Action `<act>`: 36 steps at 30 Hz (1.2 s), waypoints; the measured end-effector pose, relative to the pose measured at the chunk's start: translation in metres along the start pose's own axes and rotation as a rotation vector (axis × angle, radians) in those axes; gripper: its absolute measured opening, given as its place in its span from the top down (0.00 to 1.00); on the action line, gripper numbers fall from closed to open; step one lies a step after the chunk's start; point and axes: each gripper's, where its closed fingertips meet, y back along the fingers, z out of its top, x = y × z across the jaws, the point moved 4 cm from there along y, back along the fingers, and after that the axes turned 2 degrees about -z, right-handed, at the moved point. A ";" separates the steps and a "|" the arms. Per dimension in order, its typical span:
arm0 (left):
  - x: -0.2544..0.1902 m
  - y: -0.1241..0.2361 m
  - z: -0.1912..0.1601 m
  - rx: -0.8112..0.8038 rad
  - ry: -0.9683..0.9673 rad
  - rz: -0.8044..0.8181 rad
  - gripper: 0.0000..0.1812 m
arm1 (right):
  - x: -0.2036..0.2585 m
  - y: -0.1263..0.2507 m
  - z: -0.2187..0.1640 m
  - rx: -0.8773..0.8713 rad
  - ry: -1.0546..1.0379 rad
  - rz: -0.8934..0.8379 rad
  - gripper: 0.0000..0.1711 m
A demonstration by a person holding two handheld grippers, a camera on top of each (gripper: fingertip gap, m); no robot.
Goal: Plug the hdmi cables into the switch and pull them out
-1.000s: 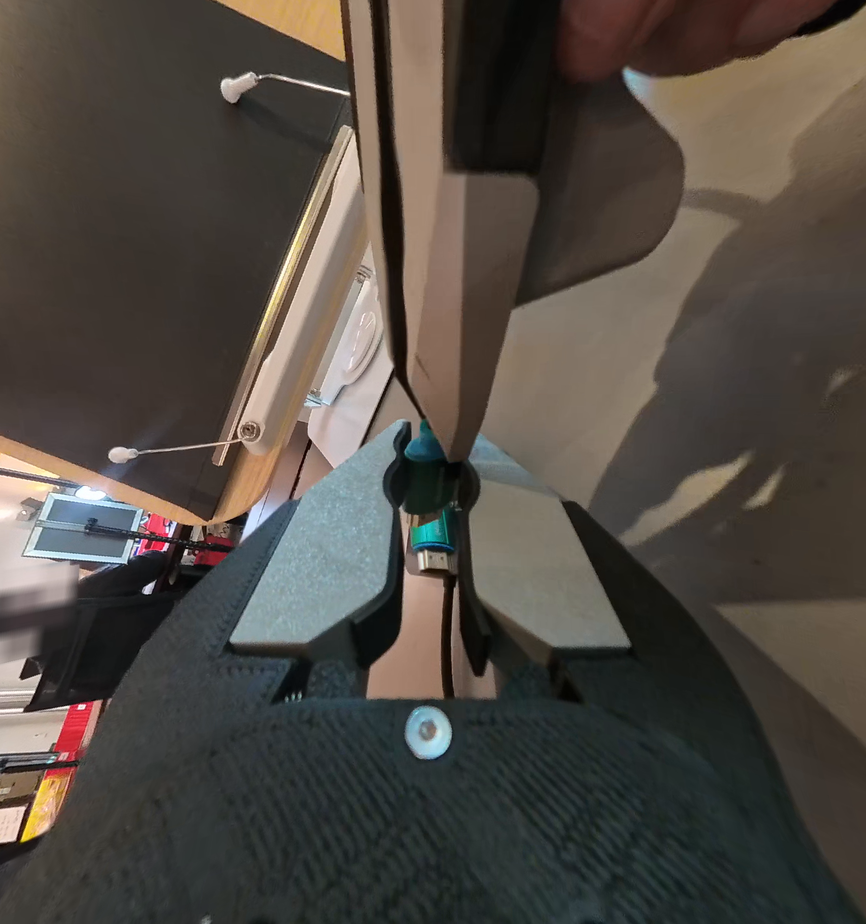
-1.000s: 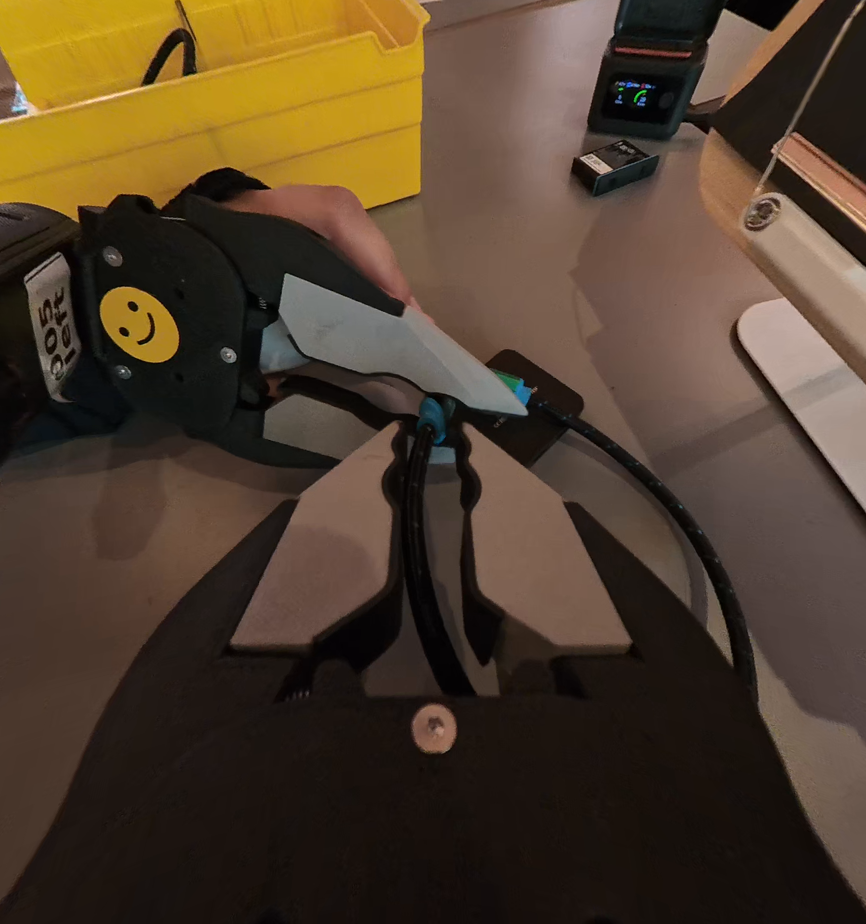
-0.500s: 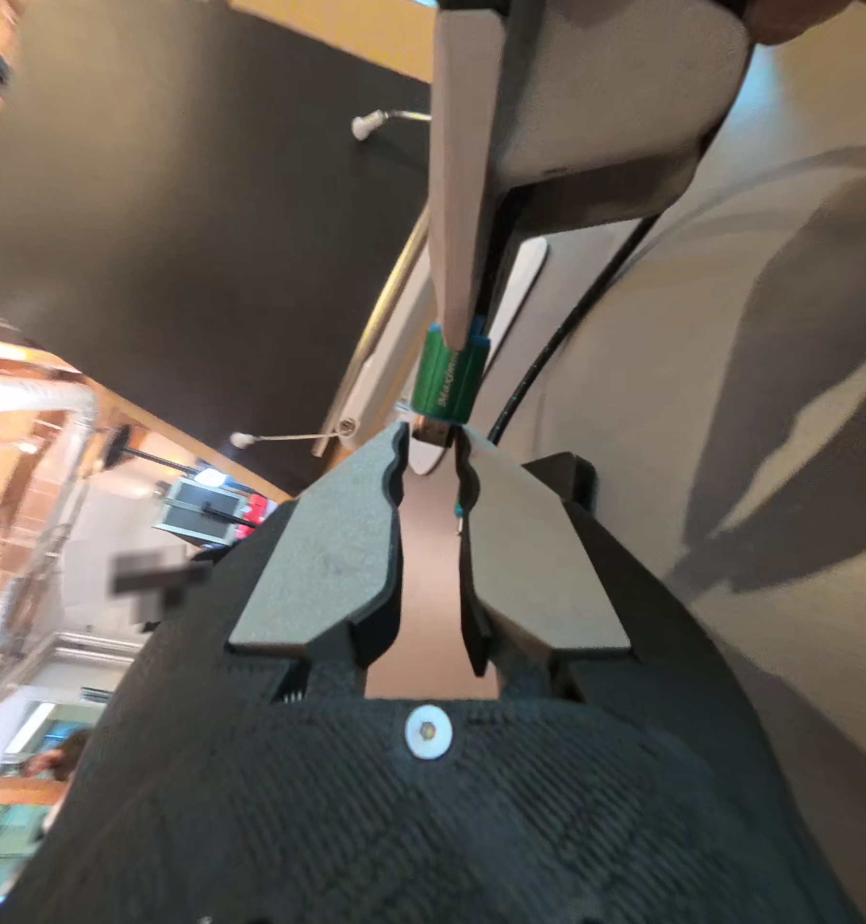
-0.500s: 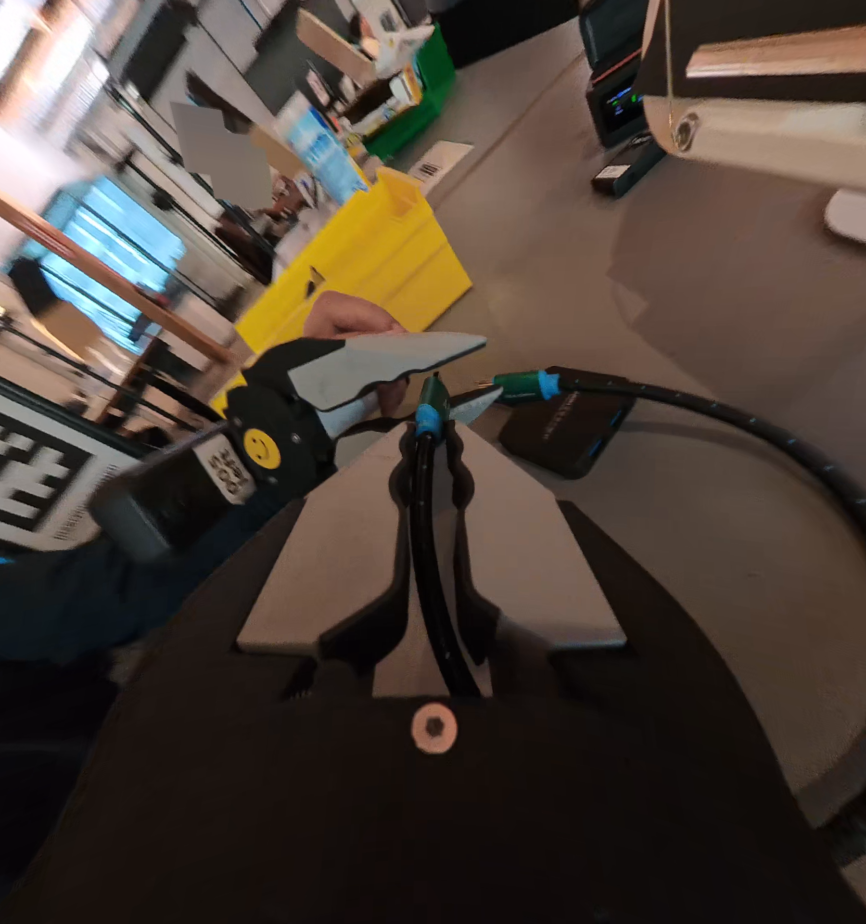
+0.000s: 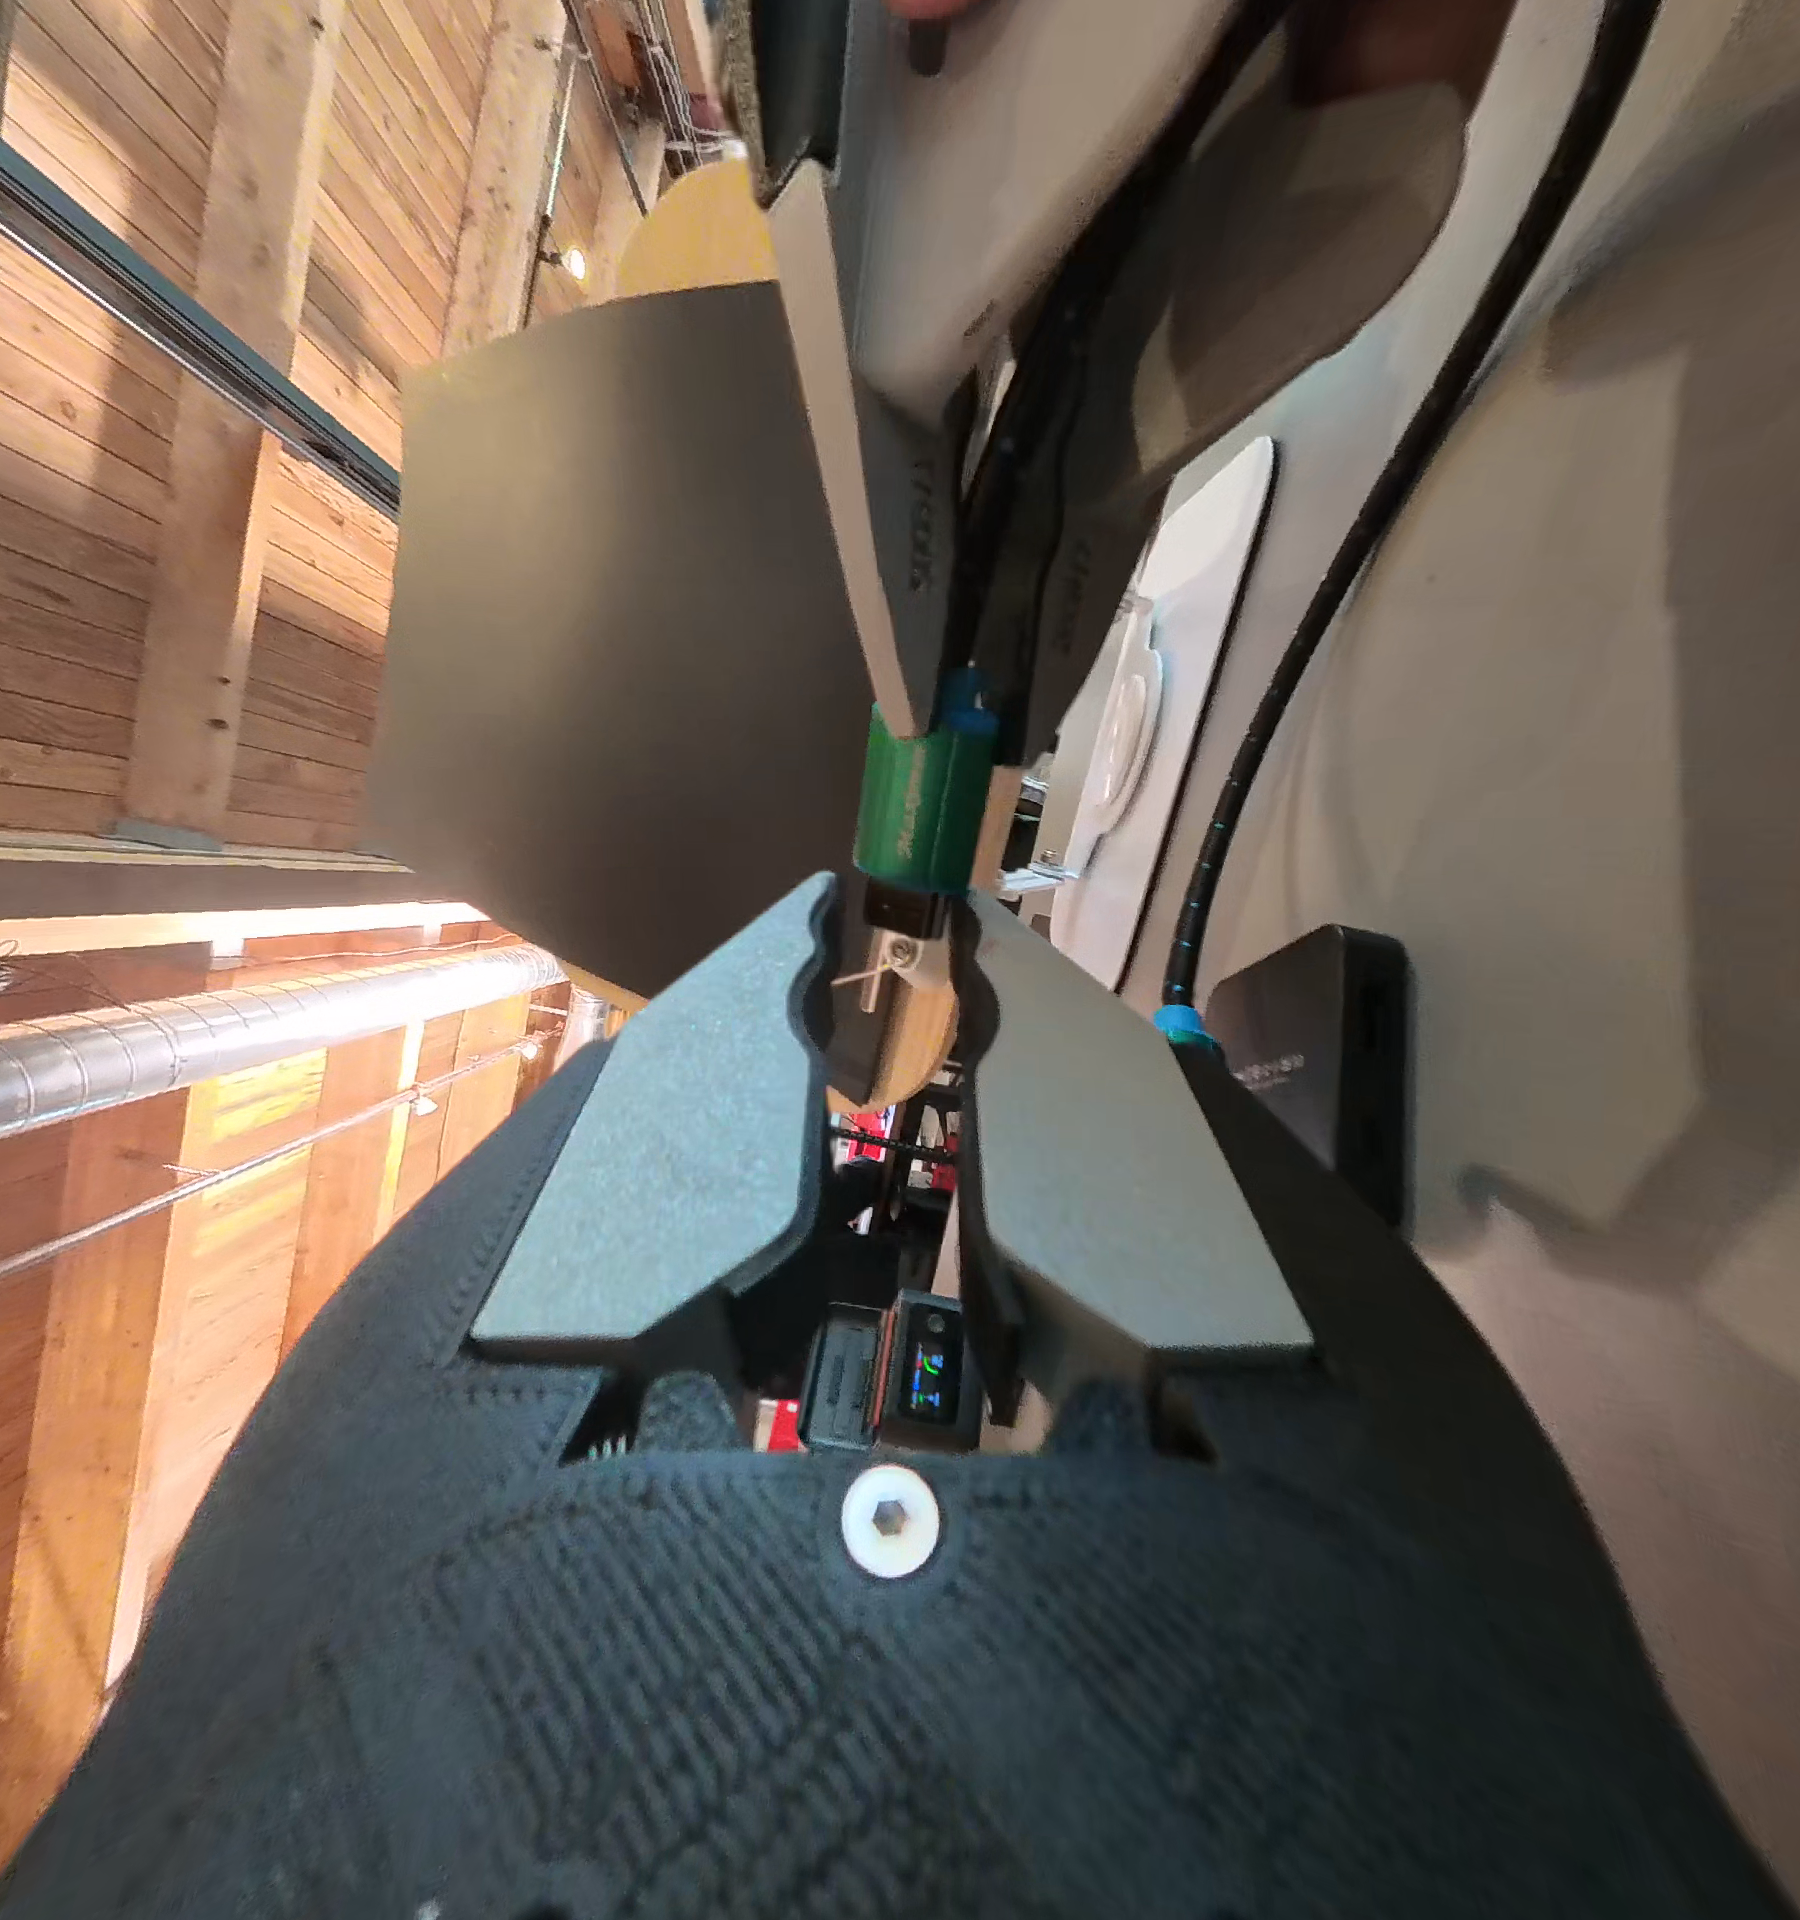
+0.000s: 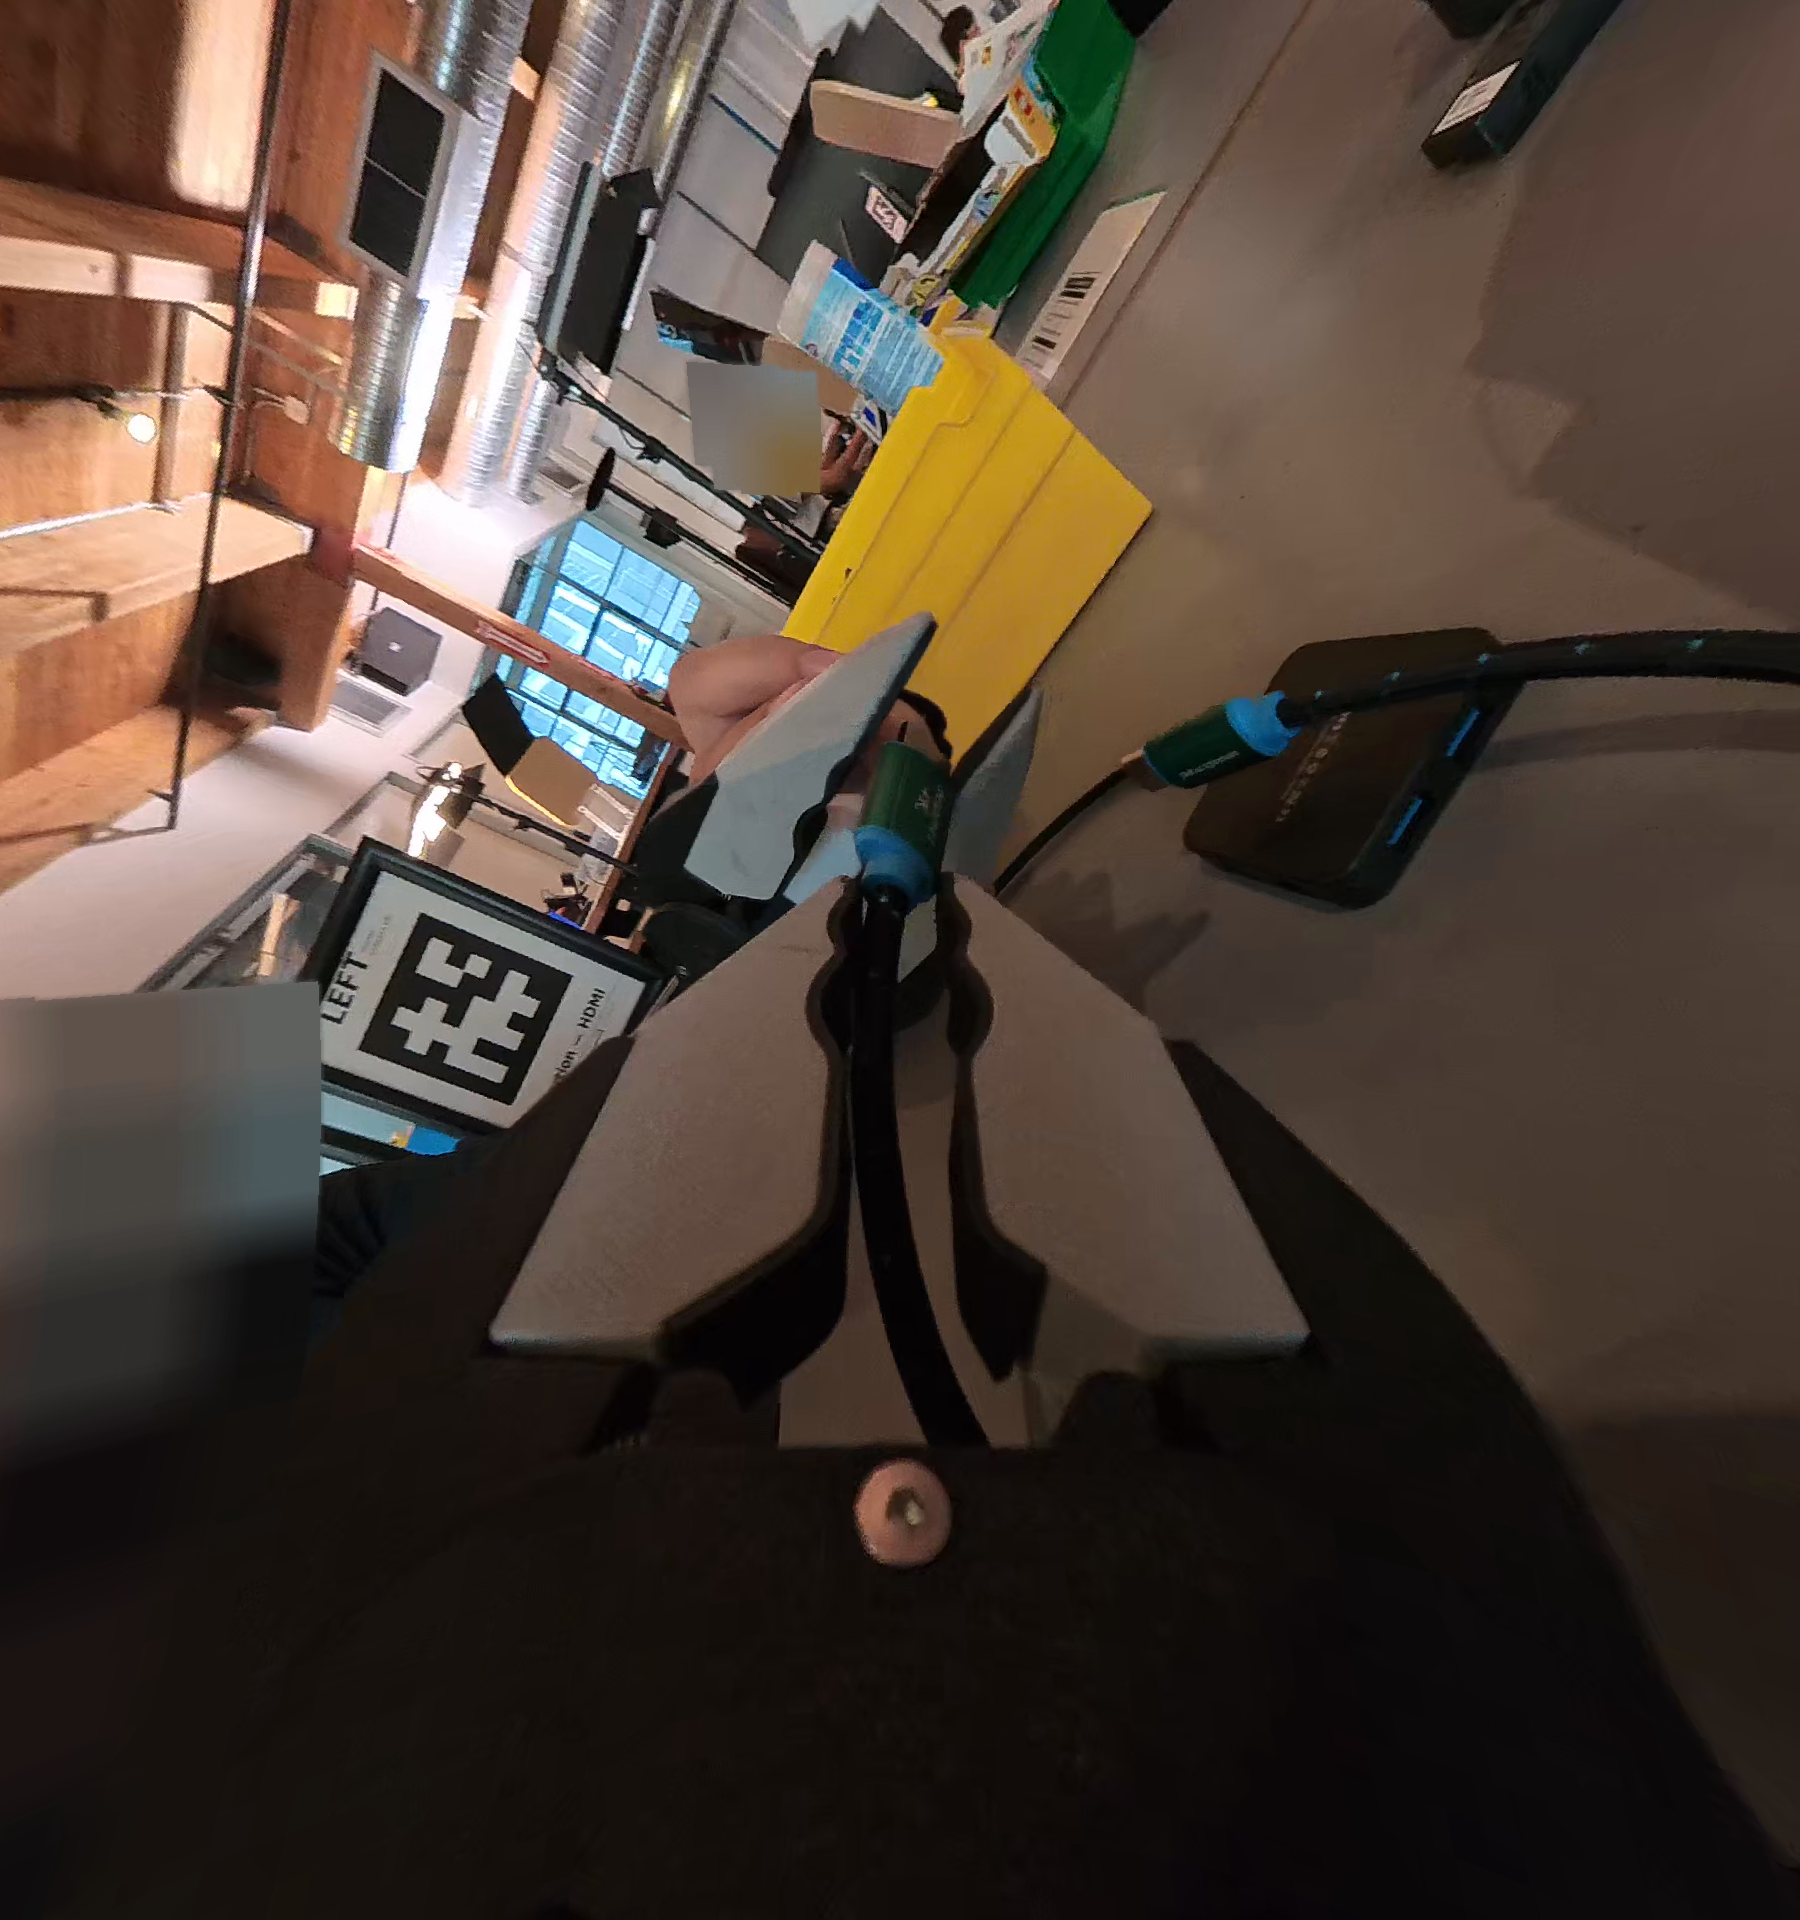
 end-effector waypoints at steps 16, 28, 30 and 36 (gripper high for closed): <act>0.001 0.003 0.008 -0.019 -0.069 0.037 0.90 | 0.001 0.006 -0.003 0.032 -0.026 0.060 0.93; -0.007 0.001 0.015 -0.030 -0.100 0.013 0.81 | -0.001 0.000 -0.008 0.057 -0.076 0.110 0.97; -0.005 0.002 0.019 -0.045 -0.136 0.041 0.88 | -0.002 -0.004 -0.011 0.076 -0.072 0.097 0.96; -0.009 0.001 0.019 -0.055 -0.129 -0.004 0.88 | -0.004 -0.005 -0.015 0.108 -0.048 0.065 0.96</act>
